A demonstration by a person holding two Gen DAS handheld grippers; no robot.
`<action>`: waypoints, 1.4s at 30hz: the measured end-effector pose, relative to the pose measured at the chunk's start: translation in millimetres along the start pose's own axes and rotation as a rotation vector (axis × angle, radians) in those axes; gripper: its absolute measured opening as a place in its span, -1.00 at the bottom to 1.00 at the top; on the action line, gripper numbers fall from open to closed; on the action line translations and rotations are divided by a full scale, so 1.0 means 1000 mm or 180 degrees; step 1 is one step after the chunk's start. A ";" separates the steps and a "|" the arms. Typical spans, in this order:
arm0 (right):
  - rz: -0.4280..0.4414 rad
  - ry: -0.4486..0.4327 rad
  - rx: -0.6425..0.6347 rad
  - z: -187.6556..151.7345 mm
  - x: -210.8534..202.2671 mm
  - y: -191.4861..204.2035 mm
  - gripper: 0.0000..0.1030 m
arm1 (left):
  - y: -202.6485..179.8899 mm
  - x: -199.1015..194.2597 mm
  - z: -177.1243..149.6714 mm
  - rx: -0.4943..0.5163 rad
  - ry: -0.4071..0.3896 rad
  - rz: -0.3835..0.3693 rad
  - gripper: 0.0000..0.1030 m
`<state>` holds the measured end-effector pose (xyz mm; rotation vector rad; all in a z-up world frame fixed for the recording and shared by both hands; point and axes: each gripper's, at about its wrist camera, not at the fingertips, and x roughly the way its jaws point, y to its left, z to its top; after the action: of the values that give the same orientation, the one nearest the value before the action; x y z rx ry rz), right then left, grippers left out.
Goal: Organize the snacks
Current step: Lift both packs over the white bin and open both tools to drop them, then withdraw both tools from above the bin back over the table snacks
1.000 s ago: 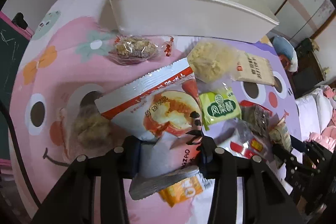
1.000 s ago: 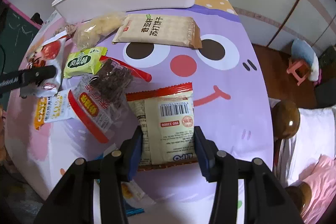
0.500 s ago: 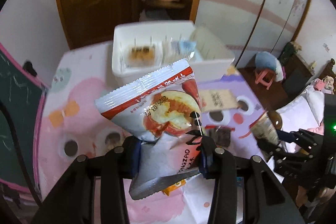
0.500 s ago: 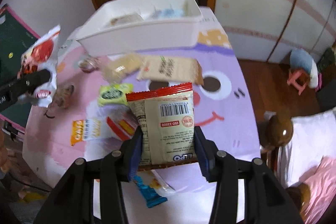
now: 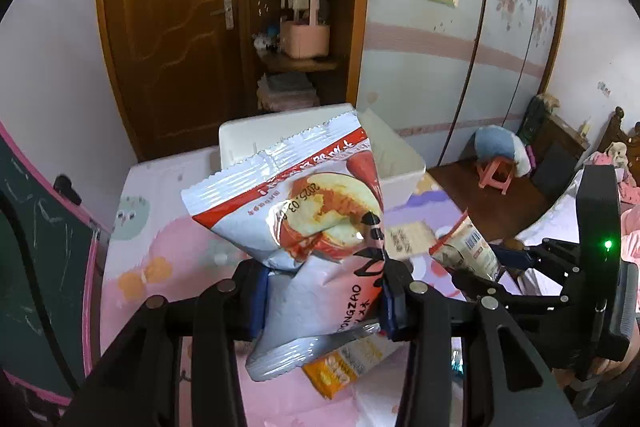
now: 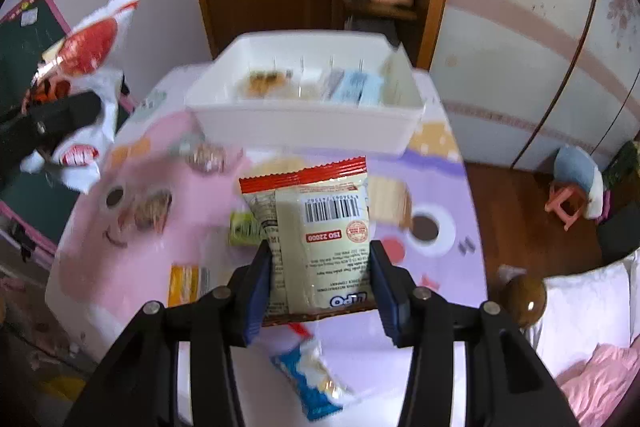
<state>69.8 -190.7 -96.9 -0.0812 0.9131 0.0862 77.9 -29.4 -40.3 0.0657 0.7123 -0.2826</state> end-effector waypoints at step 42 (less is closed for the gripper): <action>-0.0213 -0.0296 0.0426 0.207 0.089 -0.050 0.38 | 0.048 0.157 0.163 -0.0006 0.0112 0.0820 0.86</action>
<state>292.1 -214.2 -39.5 0.0167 0.8203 -0.0333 307.9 -45.4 -20.9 0.1596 0.7305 -0.0344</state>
